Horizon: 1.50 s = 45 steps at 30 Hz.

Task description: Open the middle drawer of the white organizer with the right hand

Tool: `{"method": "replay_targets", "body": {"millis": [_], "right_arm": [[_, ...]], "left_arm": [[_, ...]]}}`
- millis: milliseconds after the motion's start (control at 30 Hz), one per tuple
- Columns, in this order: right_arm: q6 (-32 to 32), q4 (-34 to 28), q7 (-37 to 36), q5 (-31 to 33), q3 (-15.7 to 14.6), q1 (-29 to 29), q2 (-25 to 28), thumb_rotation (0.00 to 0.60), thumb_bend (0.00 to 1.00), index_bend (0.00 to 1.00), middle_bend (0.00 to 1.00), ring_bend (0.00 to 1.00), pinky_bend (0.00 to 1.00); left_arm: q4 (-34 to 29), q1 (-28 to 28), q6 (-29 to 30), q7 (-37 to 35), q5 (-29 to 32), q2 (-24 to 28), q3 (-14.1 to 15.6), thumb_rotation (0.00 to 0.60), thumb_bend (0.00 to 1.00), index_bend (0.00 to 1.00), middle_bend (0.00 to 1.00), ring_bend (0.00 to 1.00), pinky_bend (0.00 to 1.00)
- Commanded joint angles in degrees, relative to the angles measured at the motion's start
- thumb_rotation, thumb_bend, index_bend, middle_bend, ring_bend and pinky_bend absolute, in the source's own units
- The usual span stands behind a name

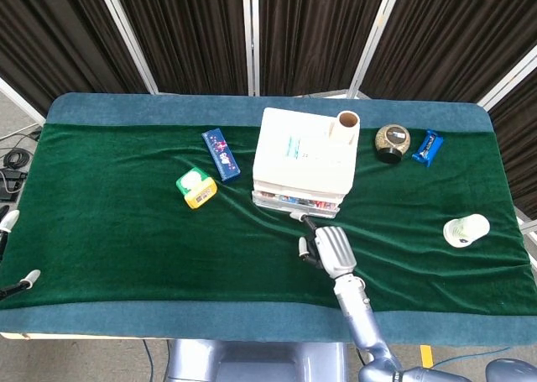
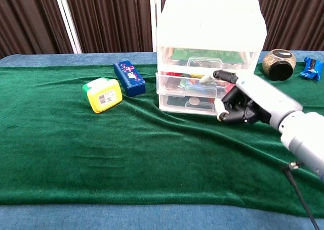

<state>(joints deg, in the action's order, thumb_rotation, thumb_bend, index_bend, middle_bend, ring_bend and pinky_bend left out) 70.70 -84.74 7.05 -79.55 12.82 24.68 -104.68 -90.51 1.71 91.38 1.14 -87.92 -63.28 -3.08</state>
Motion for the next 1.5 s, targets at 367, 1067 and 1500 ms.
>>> {"method": "replay_targets", "body": {"millis": [367, 1067, 1500], "right_arm": [[1.38, -4.46, 17.81, 6.99, 1.9, 1.68, 0.29, 0.6, 0.59, 0.17, 0.89, 0.94, 0.84], [-0.89, -4.84, 24.42, 17.38, 5.27, 5.42, -1.07, 0.6, 0.59, 0.2, 0.9, 0.94, 0.84], [-0.42, -4.11, 25.87, 19.69, 5.61, 7.56, -2.33, 0.6, 0.6, 0.31, 0.9, 0.94, 0.84]], "left_arm": [[-0.2, -0.02, -0.13, 0.16, 0.07, 0.15, 0.09, 0.6, 0.08, 0.0, 0.0, 0.0, 0.0], [-0.41, 0.11, -0.58, 0.11, -0.13, 0.35, 0.35, 0.6, 0.08, 0.0, 0.0, 0.0, 0.0], [-0.35, 0.2, -0.84, -0.11, -0.03, 0.4, 0.38, 0.6, 0.08, 0.0, 0.0, 0.0, 0.0]]}}
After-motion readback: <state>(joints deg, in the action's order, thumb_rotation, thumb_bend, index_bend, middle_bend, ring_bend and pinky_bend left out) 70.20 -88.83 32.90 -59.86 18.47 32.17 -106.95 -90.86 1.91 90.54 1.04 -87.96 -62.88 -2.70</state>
